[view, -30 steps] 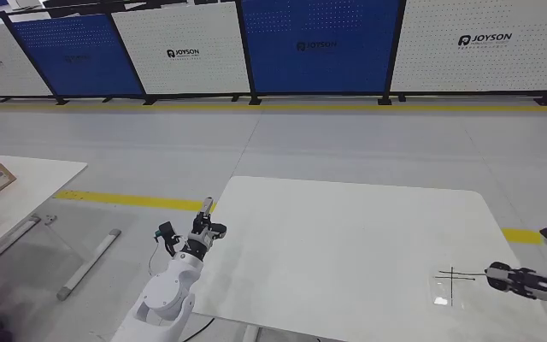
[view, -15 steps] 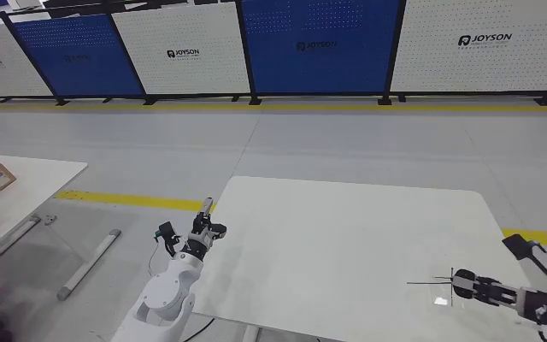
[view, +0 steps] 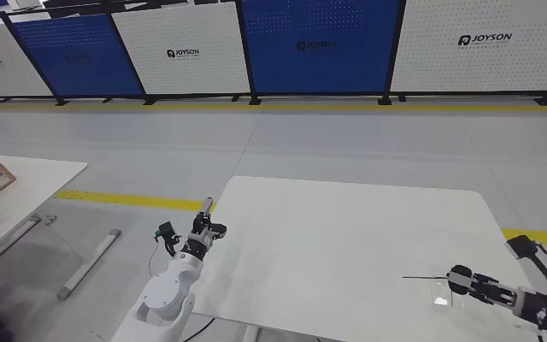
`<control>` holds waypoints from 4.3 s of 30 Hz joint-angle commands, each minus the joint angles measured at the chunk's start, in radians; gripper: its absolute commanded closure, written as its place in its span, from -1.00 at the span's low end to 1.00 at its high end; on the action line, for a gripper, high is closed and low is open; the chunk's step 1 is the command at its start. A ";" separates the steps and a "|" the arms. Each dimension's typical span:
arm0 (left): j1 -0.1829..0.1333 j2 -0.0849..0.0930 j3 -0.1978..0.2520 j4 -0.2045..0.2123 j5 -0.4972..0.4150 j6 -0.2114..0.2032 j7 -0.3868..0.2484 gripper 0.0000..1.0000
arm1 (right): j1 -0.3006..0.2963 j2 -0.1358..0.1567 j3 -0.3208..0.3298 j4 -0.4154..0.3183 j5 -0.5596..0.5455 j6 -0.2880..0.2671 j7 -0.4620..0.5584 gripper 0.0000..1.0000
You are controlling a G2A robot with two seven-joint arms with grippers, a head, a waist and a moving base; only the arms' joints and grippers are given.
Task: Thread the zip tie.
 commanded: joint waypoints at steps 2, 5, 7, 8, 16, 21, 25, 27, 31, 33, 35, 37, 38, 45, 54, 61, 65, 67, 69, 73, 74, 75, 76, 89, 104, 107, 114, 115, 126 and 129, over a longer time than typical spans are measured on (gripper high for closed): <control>0.000 0.000 0.000 0.000 0.000 0.000 0.000 -1.00 | -0.022 -0.014 -0.008 -0.033 -0.006 0.008 -0.060 1.00; 0.000 0.000 0.000 0.000 0.000 0.000 0.000 -1.00 | -0.050 -0.032 -0.020 -0.062 0.018 0.008 -0.078 1.00; 0.000 0.000 0.000 0.000 0.000 0.000 0.000 -1.00 | -0.060 -0.044 -0.038 -0.071 -0.010 0.008 -0.093 1.00; 0.000 0.000 0.000 0.000 0.000 0.000 0.000 -1.00 | -0.063 -0.053 -0.055 -0.080 -0.067 0.008 -0.140 1.00; 0.000 0.000 0.000 0.000 0.000 0.000 0.000 -1.00 | -0.058 -0.064 -0.076 -0.074 -0.089 0.008 -0.183 1.00; 0.000 0.000 0.000 0.000 0.000 0.000 0.000 -1.00 | -0.054 -0.066 -0.080 -0.086 -0.164 0.017 -0.239 1.00; 0.000 0.000 0.000 0.000 0.000 0.000 0.000 -1.00 | -0.032 -0.077 -0.123 -0.146 -0.326 0.008 -0.349 1.00; 0.000 0.000 0.000 0.000 0.000 0.000 0.000 -1.00 | -0.016 -0.082 -0.156 -0.176 -0.390 0.008 -0.379 1.00; 0.000 0.000 0.000 0.000 0.000 0.000 0.000 -1.00 | 0.033 -0.092 -0.250 -0.190 -0.524 0.008 -0.434 1.00; 0.000 0.000 0.000 0.000 0.000 0.000 0.000 -1.00 | 0.043 -0.093 -0.264 -0.183 -0.509 0.008 -0.427 1.00; 0.000 0.000 0.000 0.000 0.000 0.000 0.000 -1.00 | 0.043 -0.093 -0.264 -0.183 -0.509 0.008 -0.427 1.00; 0.000 0.000 0.000 0.000 0.000 0.000 0.000 -1.00 | 0.043 -0.093 -0.264 -0.183 -0.509 0.008 -0.427 1.00; 0.000 0.000 0.000 0.000 0.000 0.000 0.000 -1.00 | 0.043 -0.093 -0.264 -0.183 -0.509 0.008 -0.427 1.00; 0.000 0.000 0.000 0.000 0.000 0.000 0.000 -1.00 | 0.028 -0.098 -0.273 -0.211 -0.603 0.021 -0.497 1.00; 0.000 0.000 0.000 0.000 0.000 0.000 0.000 -1.00 | 0.097 -0.088 -0.329 -0.294 -0.703 0.008 -0.457 1.00; 0.000 0.000 0.000 0.000 0.000 0.000 0.000 -1.00 | 0.097 -0.088 -0.329 -0.294 -0.703 0.008 -0.457 1.00; 0.000 0.000 0.000 0.000 0.000 0.000 0.000 -1.00 | 0.097 -0.088 -0.329 -0.294 -0.703 0.008 -0.457 1.00; 0.000 0.000 0.000 0.000 0.000 0.000 0.000 -1.00 | 0.097 -0.088 -0.329 -0.294 -0.703 0.008 -0.457 1.00; 0.000 0.000 0.000 0.000 0.000 0.000 0.000 -1.00 | 0.097 -0.088 -0.329 -0.294 -0.703 0.008 -0.457 1.00; -0.003 0.000 -0.002 -0.002 0.006 0.001 0.000 -1.00 | 0.096 -0.092 -0.321 -0.319 -0.833 0.008 -0.566 1.00; -0.001 0.000 -0.004 -0.010 0.005 0.010 -0.010 -1.00 | 0.096 -0.092 -0.331 -0.334 -0.867 0.008 -0.579 1.00; 0.002 0.000 -0.010 -0.023 -0.001 0.026 -0.021 -1.00 | 0.102 -0.091 -0.345 -0.350 -0.895 0.008 -0.588 1.00; 0.008 0.001 -0.019 -0.046 -0.017 0.053 -0.035 -1.00 | 0.111 -0.089 -0.358 -0.349 -0.937 0.008 -0.599 1.00; 0.055 0.049 0.041 -0.158 -0.079 0.340 -0.297 -1.00 | 0.170 -0.082 -0.441 -0.336 -0.996 0.008 -0.593 1.00; 0.030 0.051 0.107 -0.145 -0.204 0.340 -0.294 -1.00 | 0.194 -0.097 -0.494 -0.413 -1.250 0.054 -0.627 1.00; 0.014 0.062 0.169 -0.150 -0.284 0.340 -0.266 -1.00 | 0.220 -0.109 -0.538 -0.426 -1.348 0.069 -0.632 1.00; -0.116 0.122 0.378 -0.144 -0.493 0.340 -0.106 -1.00 | 0.290 -0.141 -0.635 -0.420 -1.545 0.097 -0.590 1.00; -0.142 0.132 0.406 -0.133 -0.541 0.340 -0.090 -1.00 | 0.299 -0.145 -0.644 -0.414 -1.547 0.094 -0.584 1.00; -0.184 0.144 0.437 -0.117 -0.629 0.340 -0.062 -1.00 | 0.305 -0.148 -0.650 -0.409 -1.544 0.088 -0.580 1.00; -0.184 0.141 0.448 -0.099 -0.678 0.340 -0.067 -1.00 | 0.306 -0.151 -0.657 -0.413 -1.576 0.061 -0.584 1.00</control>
